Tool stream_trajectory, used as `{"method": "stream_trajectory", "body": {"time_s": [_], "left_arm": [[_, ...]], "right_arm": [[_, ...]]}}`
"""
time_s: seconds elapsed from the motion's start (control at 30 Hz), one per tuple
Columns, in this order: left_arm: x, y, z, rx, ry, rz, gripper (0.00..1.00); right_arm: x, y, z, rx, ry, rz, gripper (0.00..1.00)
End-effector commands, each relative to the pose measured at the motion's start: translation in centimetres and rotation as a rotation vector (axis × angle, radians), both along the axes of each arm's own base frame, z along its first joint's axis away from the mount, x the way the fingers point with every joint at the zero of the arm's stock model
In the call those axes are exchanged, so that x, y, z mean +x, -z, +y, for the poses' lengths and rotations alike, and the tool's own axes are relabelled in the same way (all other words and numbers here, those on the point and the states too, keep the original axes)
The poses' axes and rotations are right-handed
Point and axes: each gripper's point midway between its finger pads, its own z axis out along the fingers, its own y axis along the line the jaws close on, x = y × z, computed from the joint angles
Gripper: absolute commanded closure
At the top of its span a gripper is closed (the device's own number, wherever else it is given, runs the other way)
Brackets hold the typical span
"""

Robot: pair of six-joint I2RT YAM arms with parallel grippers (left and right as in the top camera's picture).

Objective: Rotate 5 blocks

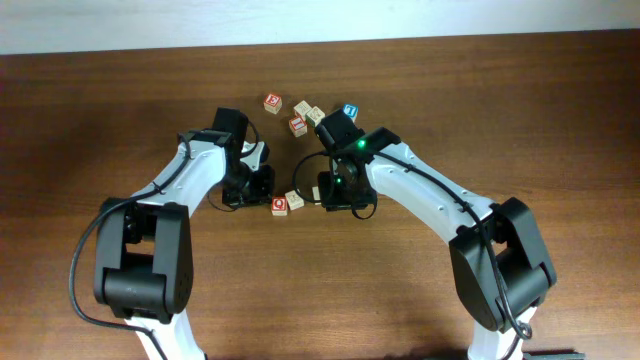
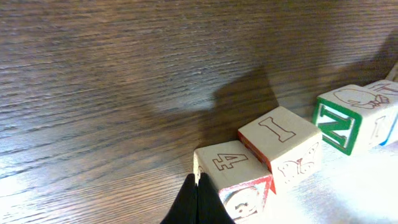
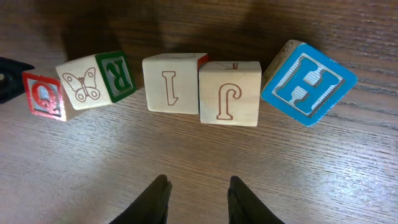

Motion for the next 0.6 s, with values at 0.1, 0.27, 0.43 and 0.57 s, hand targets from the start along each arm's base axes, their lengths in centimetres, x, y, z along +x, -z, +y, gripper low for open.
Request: {"method": "stream_trajectory", "body": {"time_s": [0.1, 0.27, 0.43, 0.57], "left_arm": [[0.1, -0.7, -1.0, -0.07, -0.044, 0.007, 1.0], [3.0, -1.1, -1.5, -0.1, -0.147, -0.073, 1.0], [0.3, 0.0, 4.5, 0.263, -0.236, 0.036, 1.0], [-3.0, -0.2, 1.6, 0.142, -0.169, 0.168, 1.0]], "right_arm": [[0.3, -0.7, 1.8, 0.045, -0.022, -0.053, 0.68], [0.1, 0.2, 2.5, 0.042, -0.044, -0.047, 0.68], [0.5, 0.3, 1.3, 0.027, -0.034, -0.043, 0.68], [1.8, 0.4, -1.7, 0.014, 0.046, -0.016, 0.68]]}}
